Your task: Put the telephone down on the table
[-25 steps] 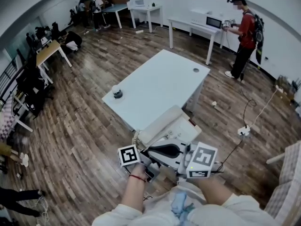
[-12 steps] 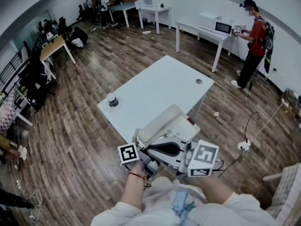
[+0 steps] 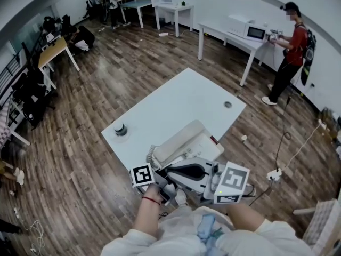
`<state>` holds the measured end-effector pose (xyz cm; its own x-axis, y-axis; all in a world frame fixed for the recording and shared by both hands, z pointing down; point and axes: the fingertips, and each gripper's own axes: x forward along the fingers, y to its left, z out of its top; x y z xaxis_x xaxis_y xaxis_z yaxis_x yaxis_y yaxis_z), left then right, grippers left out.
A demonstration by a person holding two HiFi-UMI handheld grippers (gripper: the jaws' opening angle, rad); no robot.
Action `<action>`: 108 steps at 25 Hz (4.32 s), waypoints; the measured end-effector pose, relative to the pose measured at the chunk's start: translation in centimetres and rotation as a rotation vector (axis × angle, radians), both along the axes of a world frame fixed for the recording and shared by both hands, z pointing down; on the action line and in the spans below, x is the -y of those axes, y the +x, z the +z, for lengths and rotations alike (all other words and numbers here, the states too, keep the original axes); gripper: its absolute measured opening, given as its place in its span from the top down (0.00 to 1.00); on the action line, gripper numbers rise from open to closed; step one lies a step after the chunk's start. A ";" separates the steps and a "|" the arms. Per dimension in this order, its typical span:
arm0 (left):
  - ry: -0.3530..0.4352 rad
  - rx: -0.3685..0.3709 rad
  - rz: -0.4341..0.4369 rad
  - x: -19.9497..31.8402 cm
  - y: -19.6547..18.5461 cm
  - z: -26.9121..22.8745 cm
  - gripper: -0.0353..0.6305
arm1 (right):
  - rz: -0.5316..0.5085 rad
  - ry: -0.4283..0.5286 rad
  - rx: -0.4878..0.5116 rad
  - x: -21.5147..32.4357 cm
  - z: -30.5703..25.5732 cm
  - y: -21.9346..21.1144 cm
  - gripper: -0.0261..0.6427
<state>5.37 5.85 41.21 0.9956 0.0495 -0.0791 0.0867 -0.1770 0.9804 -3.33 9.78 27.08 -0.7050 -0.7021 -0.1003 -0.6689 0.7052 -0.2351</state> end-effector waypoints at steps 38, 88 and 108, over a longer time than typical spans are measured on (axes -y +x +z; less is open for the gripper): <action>-0.093 0.056 -0.524 21.5 5.4 4.8 0.69 | -0.453 -0.156 0.001 19.3 4.6 9.5 0.91; -0.240 -0.021 -1.497 26.8 -2.0 21.4 0.69 | -0.578 -0.433 -0.043 24.8 19.3 12.9 0.91; -0.253 -0.011 -1.591 28.1 -1.5 24.6 0.69 | -0.288 -0.715 -0.035 30.6 30.2 17.3 0.91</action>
<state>3.92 -22.25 65.80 0.0207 -0.9974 0.0687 -0.0111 0.0685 0.9976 13.99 -20.78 57.26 -0.8643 -0.3758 0.3342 -0.4971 0.5369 -0.6817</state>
